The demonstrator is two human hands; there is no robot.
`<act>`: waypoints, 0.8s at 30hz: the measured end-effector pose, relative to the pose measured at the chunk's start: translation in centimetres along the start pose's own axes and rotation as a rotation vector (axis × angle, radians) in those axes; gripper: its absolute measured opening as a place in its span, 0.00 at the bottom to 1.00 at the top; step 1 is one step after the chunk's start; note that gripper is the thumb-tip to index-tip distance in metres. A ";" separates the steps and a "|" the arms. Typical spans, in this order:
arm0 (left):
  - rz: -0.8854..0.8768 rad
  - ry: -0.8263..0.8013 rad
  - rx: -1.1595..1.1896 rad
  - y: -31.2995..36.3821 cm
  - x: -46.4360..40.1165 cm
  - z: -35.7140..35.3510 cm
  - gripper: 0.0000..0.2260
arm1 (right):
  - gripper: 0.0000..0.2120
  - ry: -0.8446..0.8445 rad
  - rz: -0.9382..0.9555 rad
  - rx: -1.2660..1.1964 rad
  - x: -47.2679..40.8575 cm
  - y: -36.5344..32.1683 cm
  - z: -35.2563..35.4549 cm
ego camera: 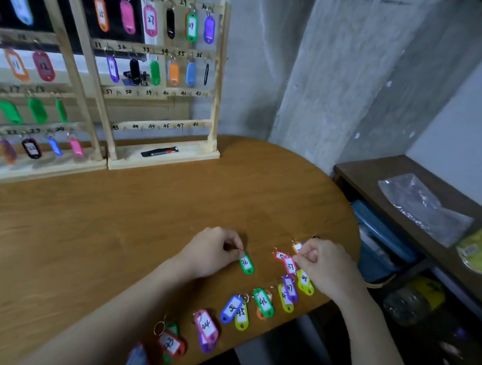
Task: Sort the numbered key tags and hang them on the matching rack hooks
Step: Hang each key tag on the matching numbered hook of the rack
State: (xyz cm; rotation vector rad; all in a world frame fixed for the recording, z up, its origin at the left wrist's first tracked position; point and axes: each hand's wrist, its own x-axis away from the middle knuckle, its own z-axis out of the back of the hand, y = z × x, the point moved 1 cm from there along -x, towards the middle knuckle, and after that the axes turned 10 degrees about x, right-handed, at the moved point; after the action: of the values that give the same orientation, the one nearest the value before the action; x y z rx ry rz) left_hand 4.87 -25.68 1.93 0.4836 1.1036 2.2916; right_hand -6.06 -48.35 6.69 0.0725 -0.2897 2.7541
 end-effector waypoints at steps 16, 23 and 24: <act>-0.059 0.024 0.044 -0.6 0.2 1.2 0.09 | 0.13 -0.064 -0.045 -0.005 -1.3 -1.9 -1.8; -0.108 0.111 0.037 -0.5 0.1 4.1 0.11 | 0.16 0.023 0.080 -0.196 -2.2 -3.0 -1.6; -0.122 0.133 0.032 -0.2 0.0 4.8 0.11 | 0.16 0.033 0.094 -0.229 -2.3 -3.4 -1.4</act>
State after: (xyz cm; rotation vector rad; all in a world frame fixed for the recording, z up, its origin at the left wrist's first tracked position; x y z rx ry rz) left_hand 7.44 -22.69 4.62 0.2719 1.2015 2.2281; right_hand -2.72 -45.79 5.72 -0.0476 -0.6117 2.7904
